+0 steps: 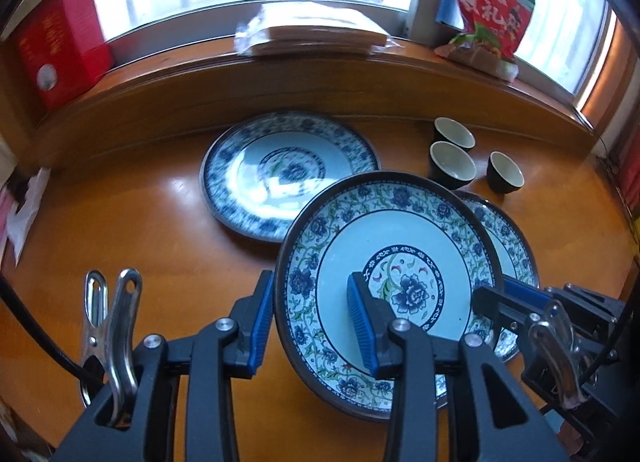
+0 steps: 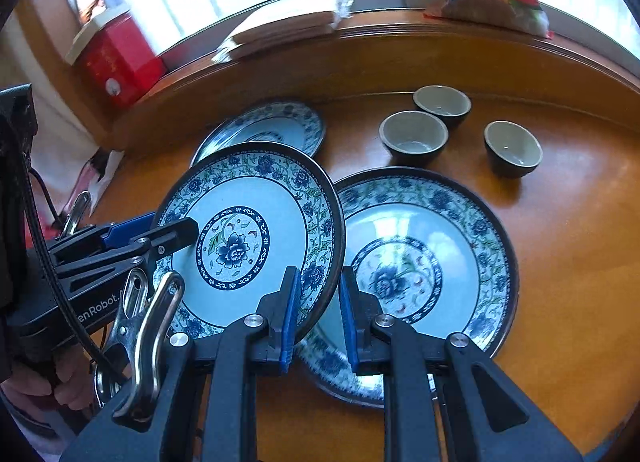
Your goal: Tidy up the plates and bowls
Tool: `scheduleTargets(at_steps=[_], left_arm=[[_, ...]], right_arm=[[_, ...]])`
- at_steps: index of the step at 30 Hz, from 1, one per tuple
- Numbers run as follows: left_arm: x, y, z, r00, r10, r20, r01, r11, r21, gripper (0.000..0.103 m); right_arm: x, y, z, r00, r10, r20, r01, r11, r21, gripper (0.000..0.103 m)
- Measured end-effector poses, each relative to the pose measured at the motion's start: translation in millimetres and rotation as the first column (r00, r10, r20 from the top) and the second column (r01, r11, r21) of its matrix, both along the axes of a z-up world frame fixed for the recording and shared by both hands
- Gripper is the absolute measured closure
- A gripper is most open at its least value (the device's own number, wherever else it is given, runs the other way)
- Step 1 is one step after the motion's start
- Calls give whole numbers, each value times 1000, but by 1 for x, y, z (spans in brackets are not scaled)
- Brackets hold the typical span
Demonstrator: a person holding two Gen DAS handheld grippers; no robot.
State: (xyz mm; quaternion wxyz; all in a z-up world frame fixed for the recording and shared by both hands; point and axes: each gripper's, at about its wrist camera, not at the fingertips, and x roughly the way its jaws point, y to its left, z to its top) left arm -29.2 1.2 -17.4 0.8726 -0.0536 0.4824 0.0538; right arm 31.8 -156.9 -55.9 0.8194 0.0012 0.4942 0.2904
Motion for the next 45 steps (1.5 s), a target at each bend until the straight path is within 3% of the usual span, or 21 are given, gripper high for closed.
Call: scheduleTargets(at_steps=[11,22,32,45], left_arm=[[-39,7,0,995,103,0,-103,995,11,65],[-59,33,-7,997,59,-43,-57,998,31,65],[-68,58,-28,995,30,-93,-31,999,-12,64],[-56,71,-46,995,-33,-98,30,999,-36,64]], right_arm=[[-21,6,0,993,121,-1,-121,993,-5,82],[-48,33,-8,995,78,-56,-79,997,-12,82],[-68,60,-21,994,46,-96,-51,997,-49,82],[-69,76,-31,997,-23,-80,14,994,-108,82]])
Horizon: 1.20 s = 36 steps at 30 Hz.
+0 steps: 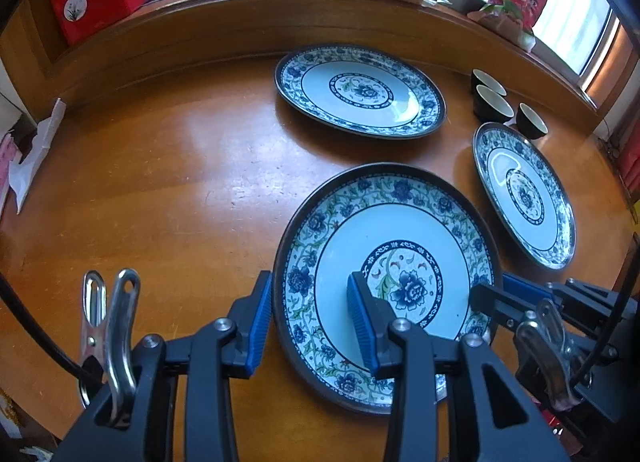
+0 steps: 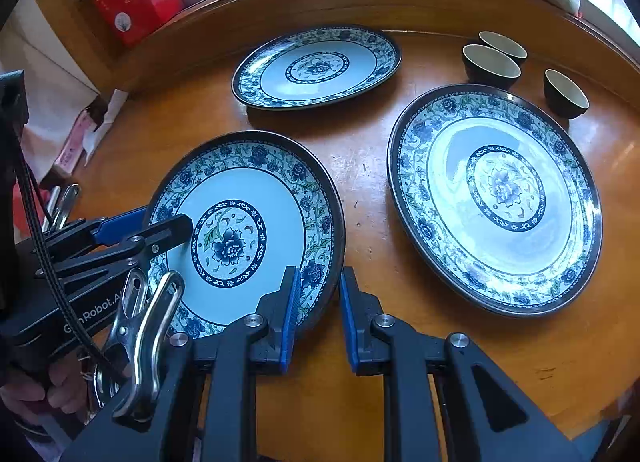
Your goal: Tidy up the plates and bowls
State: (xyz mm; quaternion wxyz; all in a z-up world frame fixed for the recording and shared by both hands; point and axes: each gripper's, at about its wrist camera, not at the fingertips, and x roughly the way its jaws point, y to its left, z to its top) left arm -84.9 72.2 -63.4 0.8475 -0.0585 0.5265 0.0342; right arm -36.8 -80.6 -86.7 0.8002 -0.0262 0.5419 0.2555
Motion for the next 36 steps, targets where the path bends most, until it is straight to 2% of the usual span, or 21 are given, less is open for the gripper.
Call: scheduleTargets(at_steps=[8,19,29,36], left_arm=[[7,3,-7,1000,-28,-6,28,999,-17,65],[10,0,-1,998,-61,10,61,998,8,64],[10,7,13,998,-43,35,43,999,-7,63],[22,11,27,998,-20,55,21,1000,-14,63]], right_arm=[[4,5,-2,999,-42,4,42,999,-18,81],[6,2,0,997,-77,1,77,997,0,80],[-1,-10,21,997,-71,31,69,996,57,79],[12,-22,34,996,-83,23,81,994,80,79]])
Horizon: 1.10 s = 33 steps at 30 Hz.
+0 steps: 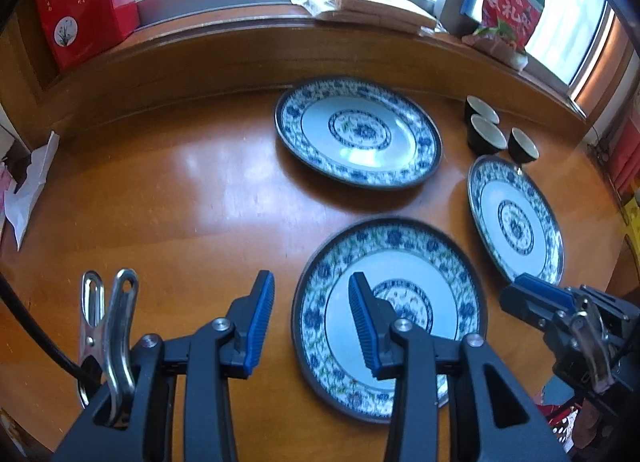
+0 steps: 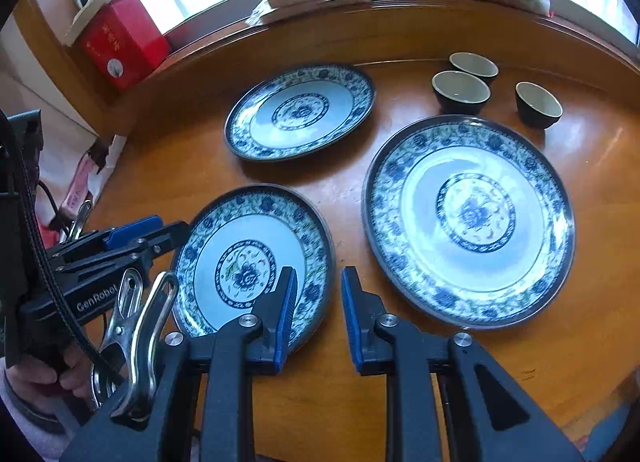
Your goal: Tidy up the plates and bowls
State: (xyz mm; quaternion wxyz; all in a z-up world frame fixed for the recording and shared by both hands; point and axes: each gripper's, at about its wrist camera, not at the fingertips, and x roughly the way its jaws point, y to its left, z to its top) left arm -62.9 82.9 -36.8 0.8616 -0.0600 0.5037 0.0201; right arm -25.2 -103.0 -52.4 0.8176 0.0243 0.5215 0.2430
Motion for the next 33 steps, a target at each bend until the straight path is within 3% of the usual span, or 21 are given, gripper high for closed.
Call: scheduleTargets(at_steps=[13,30,33], left_arm=[[50,8,14,997,70,9,-70,997,-11,63],[114,21,-1,992,120,-29,-120,993,-7,63],[124,25,-2,992,122,-33,-123,992,-9,63]], right_arm=[[62,0,28,998,47,39,-48,999,25,79],[149,10,0,999,25,-26,-24,998,50,79],[160,12,-4,999,26,-29,-24,998,52,73]])
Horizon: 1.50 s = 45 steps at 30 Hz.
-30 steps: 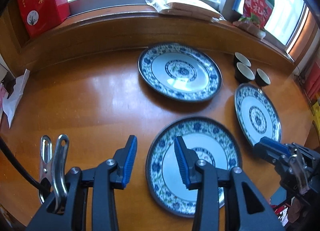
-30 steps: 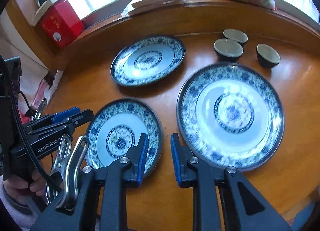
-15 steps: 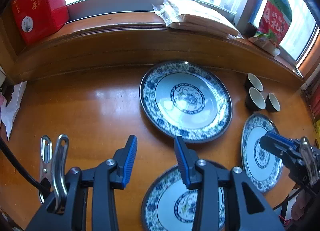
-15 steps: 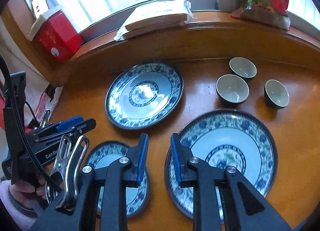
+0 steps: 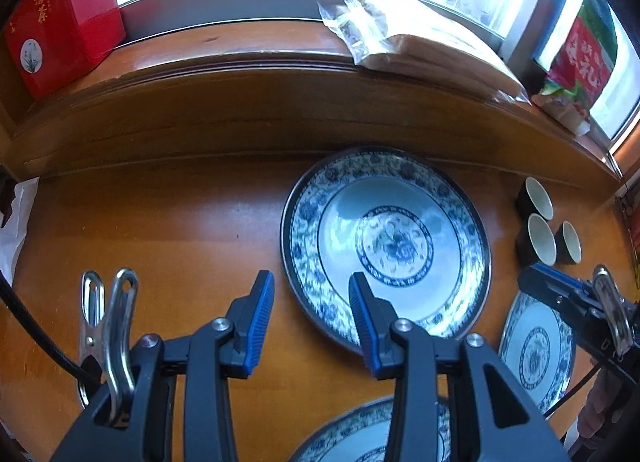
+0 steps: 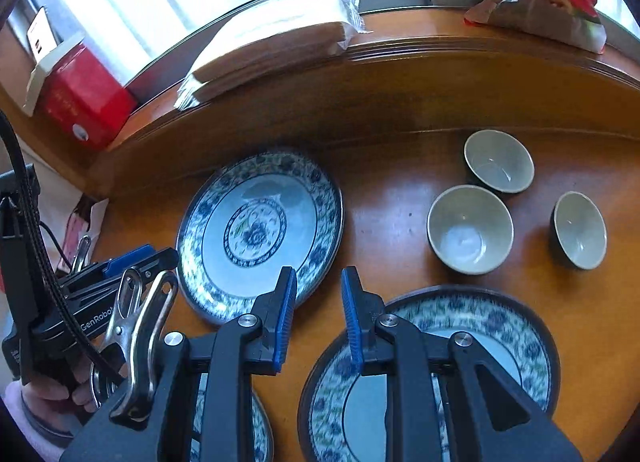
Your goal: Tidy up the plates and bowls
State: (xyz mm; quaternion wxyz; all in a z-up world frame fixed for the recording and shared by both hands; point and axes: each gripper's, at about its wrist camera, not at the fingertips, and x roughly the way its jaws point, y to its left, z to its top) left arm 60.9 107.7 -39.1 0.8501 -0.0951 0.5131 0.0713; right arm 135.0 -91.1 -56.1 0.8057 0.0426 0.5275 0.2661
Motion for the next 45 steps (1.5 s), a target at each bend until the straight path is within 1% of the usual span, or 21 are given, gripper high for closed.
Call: scheduleTargets(at_steps=[1,11,20,36,43,45], left_arm=[[3,1,-1,1000,-1,-2,1,1000,0,63],[27,8,-14,1000,0,-20,0,1000,3,63],[44,13,-25,999,7,-36,-7,1000,-8,63],[52,43,-41,999,3,-44,-4,999,-36,62],[53,41,-40,1000,-3,-27,2,999,-32,58],[53,40,-39,1000,-5,-23,4,1000,-25,57]], right_arm=[[4,1,-2,1000,0,1,0,1000,-4,72],[25,11,-16,1000,7,-23,-7,1000,-20,72],[35,17,-28,999,13,-41,-14,1000,-28,72],[42,31,-44,998,21,-64,-24,999,-43,72],[39,40,-43,999,32,-40,-35,998,-57,72],[38,41,-44,998,43,-41,-44,998,-47,72]])
